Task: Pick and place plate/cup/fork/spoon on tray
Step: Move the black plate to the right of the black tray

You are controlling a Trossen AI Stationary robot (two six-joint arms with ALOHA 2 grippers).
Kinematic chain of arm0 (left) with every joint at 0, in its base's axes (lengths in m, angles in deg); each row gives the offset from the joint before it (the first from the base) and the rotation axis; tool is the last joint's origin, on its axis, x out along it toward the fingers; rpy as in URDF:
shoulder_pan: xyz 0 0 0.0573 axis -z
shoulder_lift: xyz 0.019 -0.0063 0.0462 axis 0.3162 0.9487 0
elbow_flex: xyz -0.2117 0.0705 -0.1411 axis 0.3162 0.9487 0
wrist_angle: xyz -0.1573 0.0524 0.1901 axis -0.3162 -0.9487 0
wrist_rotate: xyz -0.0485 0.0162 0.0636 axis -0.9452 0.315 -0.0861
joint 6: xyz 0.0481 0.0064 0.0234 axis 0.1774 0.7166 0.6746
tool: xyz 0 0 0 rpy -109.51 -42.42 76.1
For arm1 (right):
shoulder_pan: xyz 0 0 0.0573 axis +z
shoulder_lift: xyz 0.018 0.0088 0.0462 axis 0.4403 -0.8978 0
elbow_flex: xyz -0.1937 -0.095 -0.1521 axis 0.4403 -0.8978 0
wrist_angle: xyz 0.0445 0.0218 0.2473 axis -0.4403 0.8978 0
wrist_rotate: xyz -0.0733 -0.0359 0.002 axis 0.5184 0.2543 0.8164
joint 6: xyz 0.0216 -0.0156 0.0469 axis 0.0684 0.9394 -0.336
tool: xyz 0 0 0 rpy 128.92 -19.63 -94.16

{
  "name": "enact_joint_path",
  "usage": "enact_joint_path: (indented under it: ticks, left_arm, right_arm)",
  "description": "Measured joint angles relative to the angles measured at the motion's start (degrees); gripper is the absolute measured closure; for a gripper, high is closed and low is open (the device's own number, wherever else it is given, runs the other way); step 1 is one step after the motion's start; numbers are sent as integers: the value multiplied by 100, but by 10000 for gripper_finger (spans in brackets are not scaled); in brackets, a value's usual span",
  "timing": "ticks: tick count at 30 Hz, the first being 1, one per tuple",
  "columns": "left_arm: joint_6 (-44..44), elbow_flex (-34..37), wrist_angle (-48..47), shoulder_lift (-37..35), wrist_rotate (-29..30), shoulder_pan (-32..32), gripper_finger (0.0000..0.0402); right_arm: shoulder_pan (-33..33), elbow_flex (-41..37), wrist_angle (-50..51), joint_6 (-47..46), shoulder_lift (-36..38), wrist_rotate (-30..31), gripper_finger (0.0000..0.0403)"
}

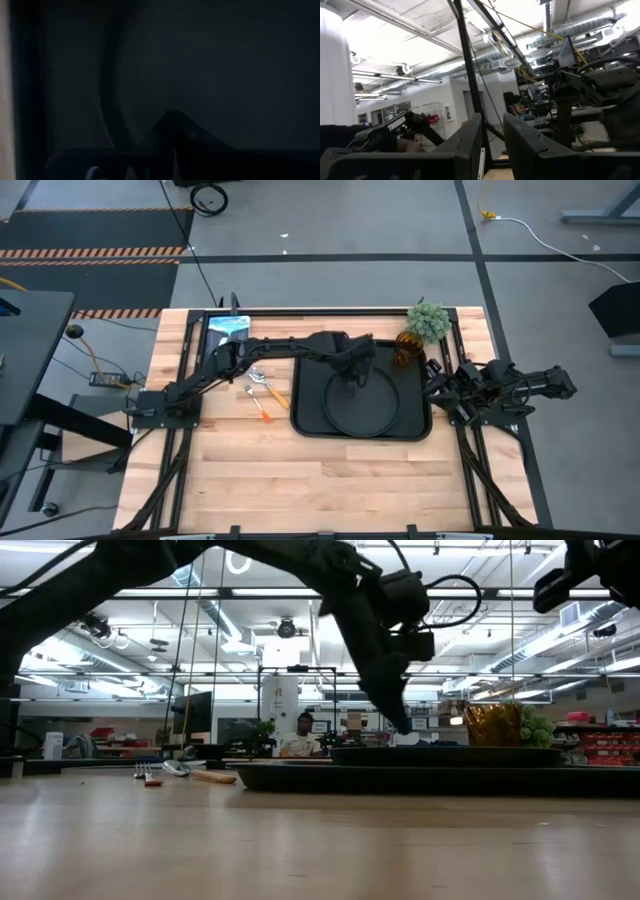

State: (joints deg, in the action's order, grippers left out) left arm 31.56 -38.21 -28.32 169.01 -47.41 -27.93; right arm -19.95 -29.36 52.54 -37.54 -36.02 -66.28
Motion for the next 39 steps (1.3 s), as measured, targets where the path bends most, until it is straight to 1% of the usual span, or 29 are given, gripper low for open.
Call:
enact_joint_path:
  ticks: [4, 8, 10, 15, 22, 28, 34, 39]
  left_arm:
    - [-164, 2, -1182, -117, 537, 196, 395]
    - [-516, -7, -2269, -168, 616, 250, 392]
    - [-658, 2, -2595, -139, 642, 239, 391]
    - [-799, 2, -2632, -130, 643, 298, 390]
    - [-1061, 4, -2835, 33, 418, 361, 389]
    - [-1064, 6, -2922, 112, 364, 457, 389]
    - [-1004, -2, -2861, 297, -49, 544, 389]
    - [-906, 0, -2403, 334, -48, 639, 389]
  right_arm:
    - [133, 0, 8, 167, 0, 4, 315]
    - [202, 0, -39, 305, 0, 19, 315]
    - [230, 0, -60, 340, 0, 28, 315]
    - [263, 0, -106, 348, 0, 31, 315]
    - [266, 0, -146, 356, 0, 28, 315]
    - [266, 0, -273, 394, 0, 24, 315]
    - [266, 0, -317, 450, 1, 24, 315]
    - [266, 0, -324, 453, 0, 22, 315]
